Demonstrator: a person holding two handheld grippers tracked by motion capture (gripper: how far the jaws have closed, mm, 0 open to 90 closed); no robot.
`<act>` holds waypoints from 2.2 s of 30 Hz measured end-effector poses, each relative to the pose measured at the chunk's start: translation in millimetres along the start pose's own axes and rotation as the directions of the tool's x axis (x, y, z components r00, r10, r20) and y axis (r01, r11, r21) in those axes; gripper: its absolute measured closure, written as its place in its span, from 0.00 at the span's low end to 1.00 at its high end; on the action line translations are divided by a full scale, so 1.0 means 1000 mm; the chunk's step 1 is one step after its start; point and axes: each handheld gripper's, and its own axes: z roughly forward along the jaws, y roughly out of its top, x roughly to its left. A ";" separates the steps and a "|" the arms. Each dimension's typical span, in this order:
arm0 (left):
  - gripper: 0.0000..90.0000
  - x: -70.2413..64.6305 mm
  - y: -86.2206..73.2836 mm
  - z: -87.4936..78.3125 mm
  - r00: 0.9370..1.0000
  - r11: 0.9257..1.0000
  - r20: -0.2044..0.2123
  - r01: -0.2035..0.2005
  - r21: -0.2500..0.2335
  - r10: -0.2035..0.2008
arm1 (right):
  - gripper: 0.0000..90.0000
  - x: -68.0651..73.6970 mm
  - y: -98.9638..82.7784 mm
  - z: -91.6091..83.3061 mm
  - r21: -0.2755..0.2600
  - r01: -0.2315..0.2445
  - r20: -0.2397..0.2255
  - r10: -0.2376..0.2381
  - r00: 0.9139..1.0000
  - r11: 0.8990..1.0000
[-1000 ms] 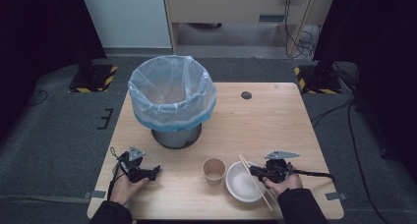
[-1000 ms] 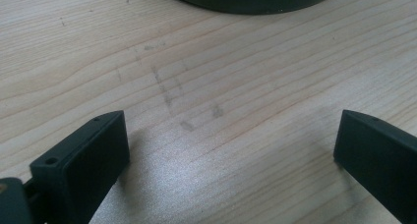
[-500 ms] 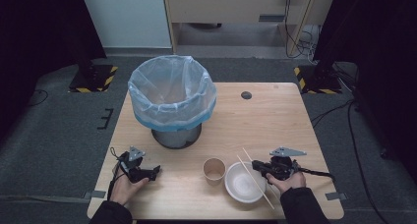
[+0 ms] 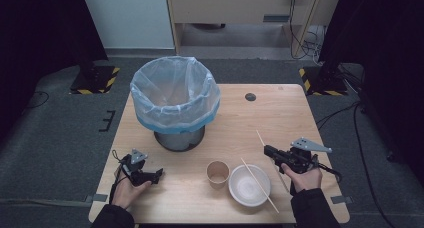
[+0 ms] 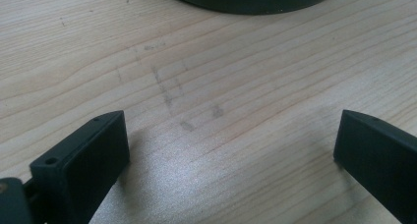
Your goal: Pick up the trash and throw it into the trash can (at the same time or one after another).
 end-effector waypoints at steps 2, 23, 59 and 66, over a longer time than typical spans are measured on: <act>0.00 0.000 0.000 0.000 1.000 1.000 0.000 0.000 0.000 0.000 | 0.95 -0.001 0.005 -0.002 -0.025 0.003 0.002 -0.003 1.000 1.000; 0.00 0.000 0.000 0.000 1.000 1.000 0.000 0.000 0.000 0.000 | 0.95 0.006 0.092 -0.009 -0.321 0.020 -0.043 -0.036 0.998 0.947; 0.00 0.000 0.000 0.000 1.000 1.000 0.000 -0.001 0.000 0.001 | 0.95 0.059 0.193 0.034 -0.482 0.059 -0.127 -0.136 0.983 0.874; 0.00 0.000 0.000 0.000 1.000 1.000 0.005 -0.002 -0.001 0.002 | 0.95 0.072 0.206 0.047 -0.488 0.065 -0.146 -0.155 0.977 0.870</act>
